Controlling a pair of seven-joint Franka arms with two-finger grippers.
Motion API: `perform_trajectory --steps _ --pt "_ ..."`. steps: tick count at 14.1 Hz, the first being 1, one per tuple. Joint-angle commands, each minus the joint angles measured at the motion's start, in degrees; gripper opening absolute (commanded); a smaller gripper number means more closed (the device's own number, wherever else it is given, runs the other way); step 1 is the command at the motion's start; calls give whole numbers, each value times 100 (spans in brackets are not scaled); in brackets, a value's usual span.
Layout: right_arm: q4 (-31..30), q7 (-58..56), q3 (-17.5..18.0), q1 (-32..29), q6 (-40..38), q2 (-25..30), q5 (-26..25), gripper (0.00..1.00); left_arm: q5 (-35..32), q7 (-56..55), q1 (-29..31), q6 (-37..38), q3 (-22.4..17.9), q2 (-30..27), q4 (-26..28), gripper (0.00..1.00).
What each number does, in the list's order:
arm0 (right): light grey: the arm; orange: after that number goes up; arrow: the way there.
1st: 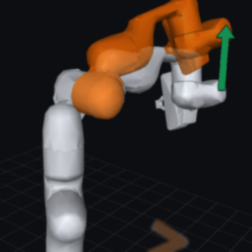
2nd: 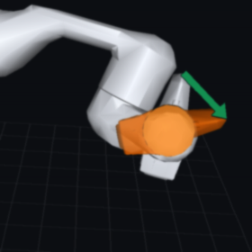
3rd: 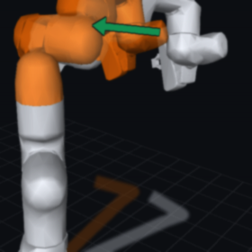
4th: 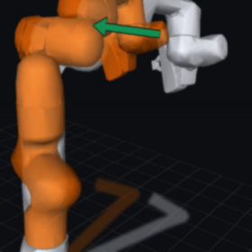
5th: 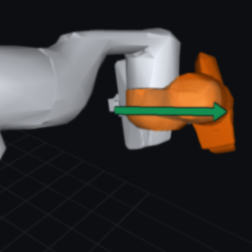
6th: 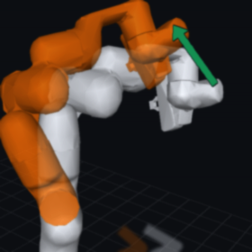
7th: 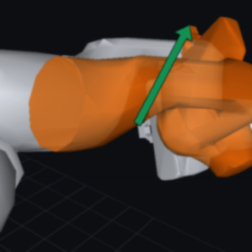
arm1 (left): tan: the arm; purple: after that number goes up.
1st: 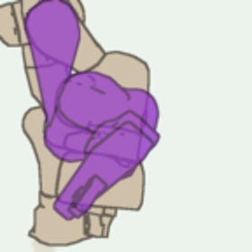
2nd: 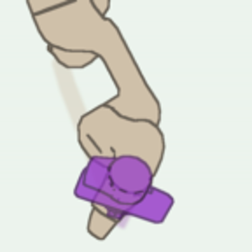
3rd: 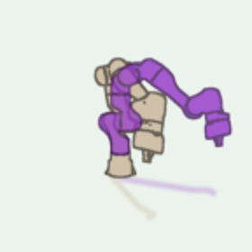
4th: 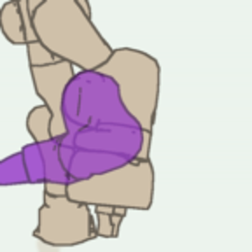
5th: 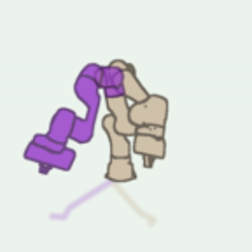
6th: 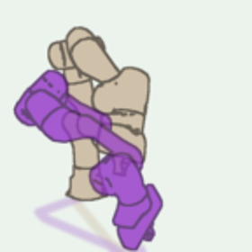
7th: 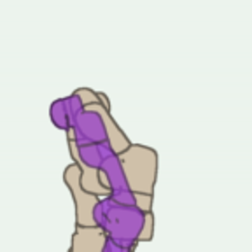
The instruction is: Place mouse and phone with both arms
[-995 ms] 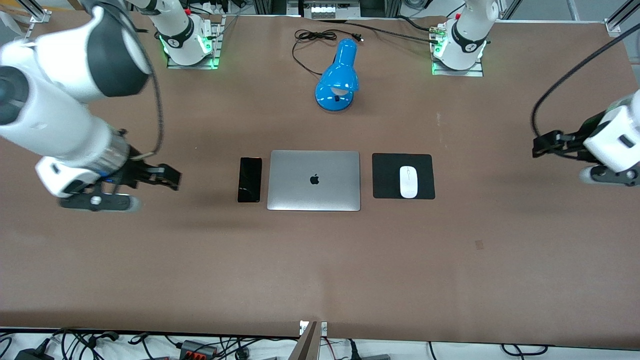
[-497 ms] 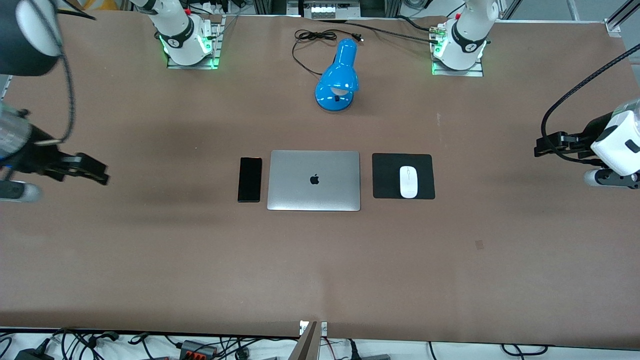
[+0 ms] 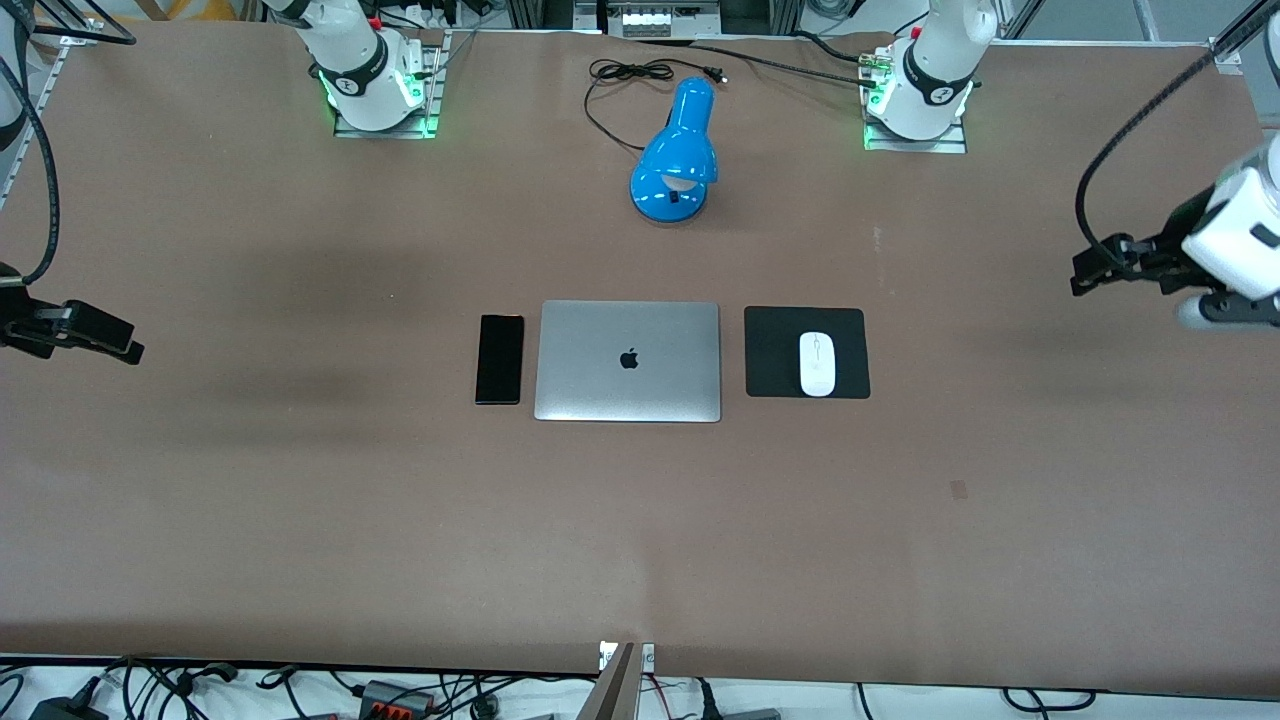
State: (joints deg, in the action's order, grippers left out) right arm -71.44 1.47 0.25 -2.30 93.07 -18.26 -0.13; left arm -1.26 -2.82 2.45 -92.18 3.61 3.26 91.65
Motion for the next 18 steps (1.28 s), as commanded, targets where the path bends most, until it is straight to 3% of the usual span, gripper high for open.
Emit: perform_trajectory --steps 1,8,18 --pt "-474 -172 142 -60 36 463 -189 100 65 150 -69 -310 -71 -397 618 100" --pt "-2539 -595 124 -86 932 1817 -216 100 73 150 -60 -213 -62 -282 459 100" --pt "-2524 -67 141 -60 766 1809 -163 100 56 150 -52 -204 -62 -238 433 100"
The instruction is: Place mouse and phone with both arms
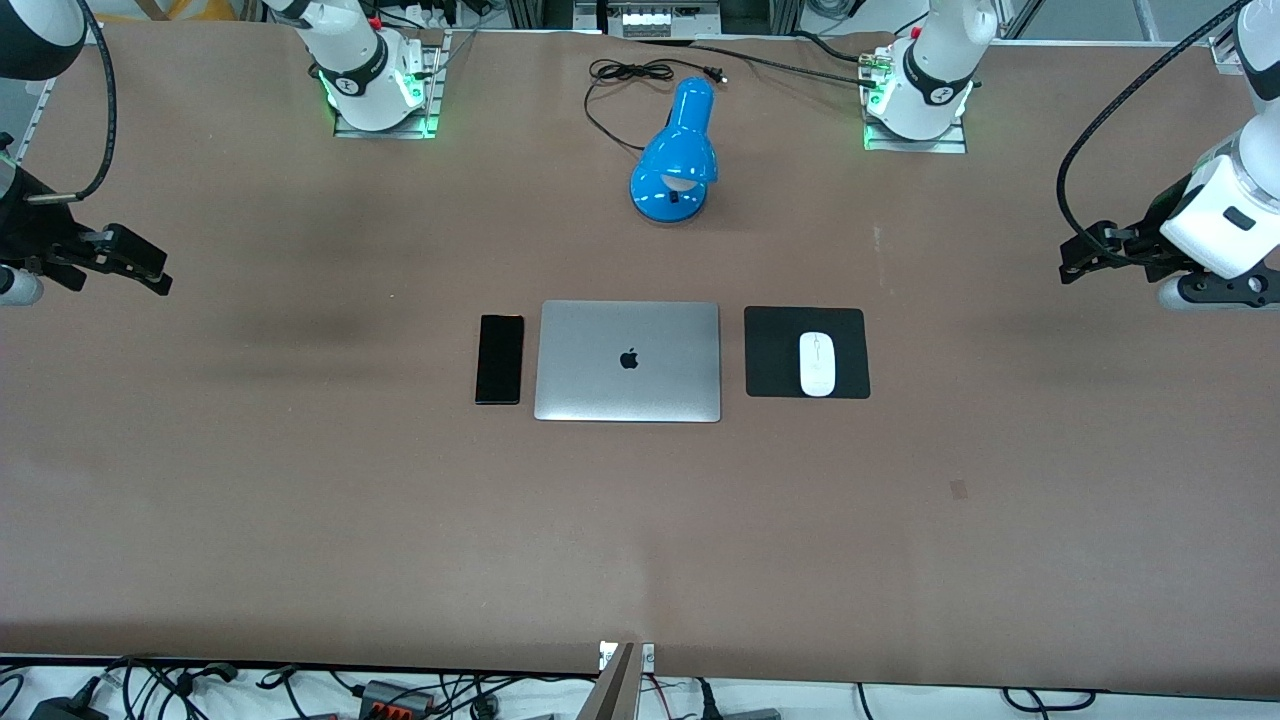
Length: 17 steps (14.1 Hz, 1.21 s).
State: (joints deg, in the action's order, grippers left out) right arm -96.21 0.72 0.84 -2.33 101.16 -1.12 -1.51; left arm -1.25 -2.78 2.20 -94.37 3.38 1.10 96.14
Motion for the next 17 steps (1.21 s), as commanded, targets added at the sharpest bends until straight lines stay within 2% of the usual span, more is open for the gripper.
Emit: perform_trajectory --steps 1,17 --pt "-38 -19 83 -48 -52 94 -33 100 55 146 -27 15 -39 -22 -16 100" --pt "-21 7 -128 154 -175 121 37 100 72 111 -53 112 -30 -22 -25 100"
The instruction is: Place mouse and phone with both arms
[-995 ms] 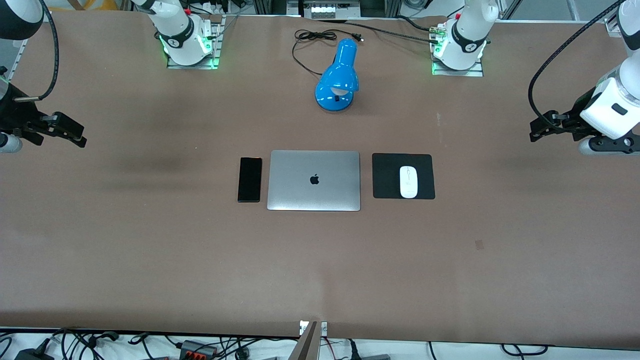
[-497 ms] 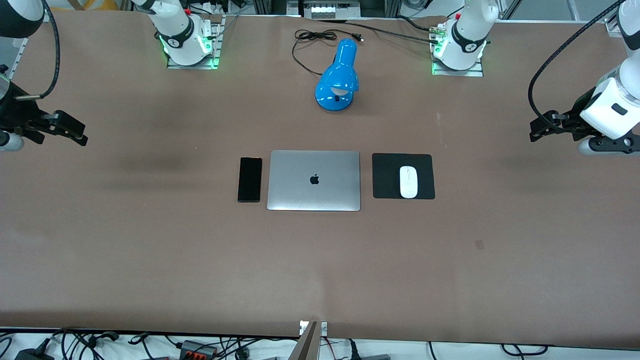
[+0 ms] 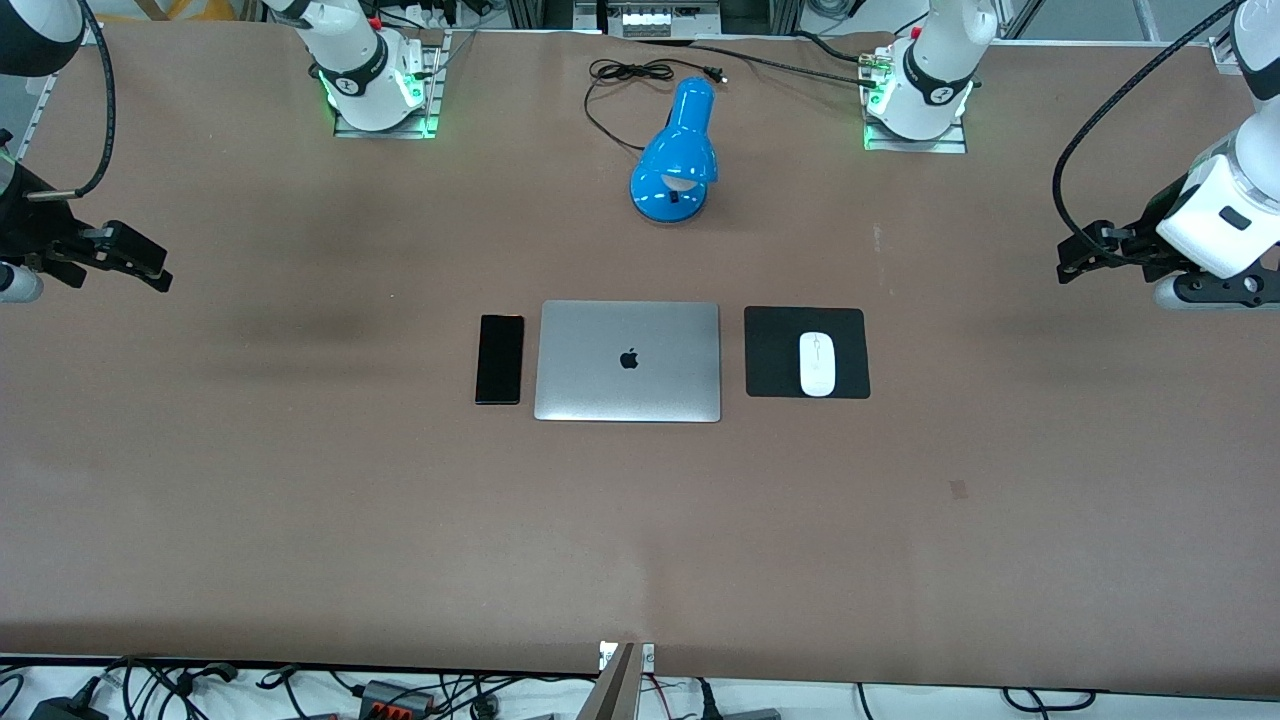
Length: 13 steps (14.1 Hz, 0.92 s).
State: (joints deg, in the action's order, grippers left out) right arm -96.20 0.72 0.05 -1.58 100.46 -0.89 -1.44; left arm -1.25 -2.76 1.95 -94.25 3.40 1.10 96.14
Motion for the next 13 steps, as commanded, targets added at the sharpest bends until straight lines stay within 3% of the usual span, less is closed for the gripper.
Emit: perform_trajectory --steps 1,13 --pt "-22 7 -57 79 -141 106 39 100 81 92 -28 117 -32 -22 -25 100" --pt "-13 -177 -75 44 -343 168 39 100 99 83 -20 109 -41 -13 -34 100"
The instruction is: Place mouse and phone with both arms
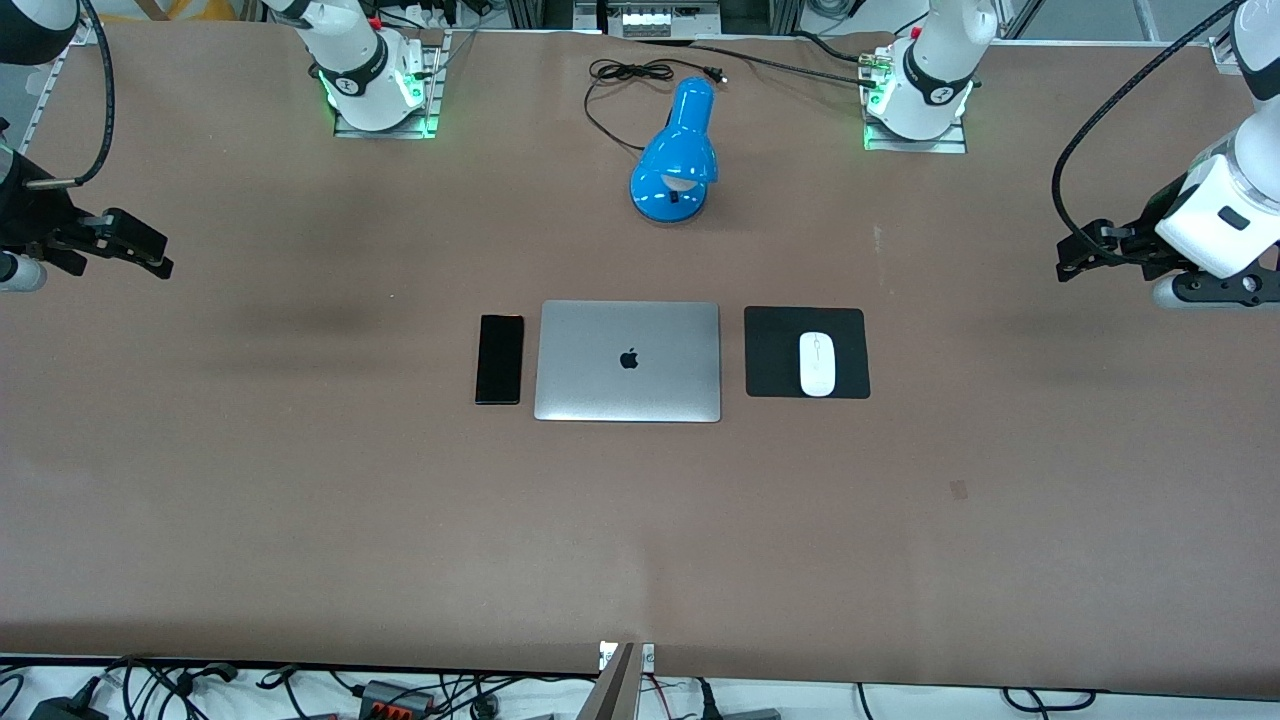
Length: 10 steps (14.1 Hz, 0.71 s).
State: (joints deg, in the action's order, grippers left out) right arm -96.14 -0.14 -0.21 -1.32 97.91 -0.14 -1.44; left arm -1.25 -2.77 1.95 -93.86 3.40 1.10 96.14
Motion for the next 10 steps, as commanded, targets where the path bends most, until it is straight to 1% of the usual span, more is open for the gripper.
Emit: perform_trajectory --steps 1,7,10 --pt "-19 -108 -49 17 -140 119 38 100 99 83 -20 69 -41 -13 -34 100" --pt "-28 -100 -49 17 -141 154 56 100 99 101 -28 69 -41 -13 -34 100" --pt "-28 -108 -93 0 -150 189 231 100 107 118 -11 78 -41 -13 -34 100"
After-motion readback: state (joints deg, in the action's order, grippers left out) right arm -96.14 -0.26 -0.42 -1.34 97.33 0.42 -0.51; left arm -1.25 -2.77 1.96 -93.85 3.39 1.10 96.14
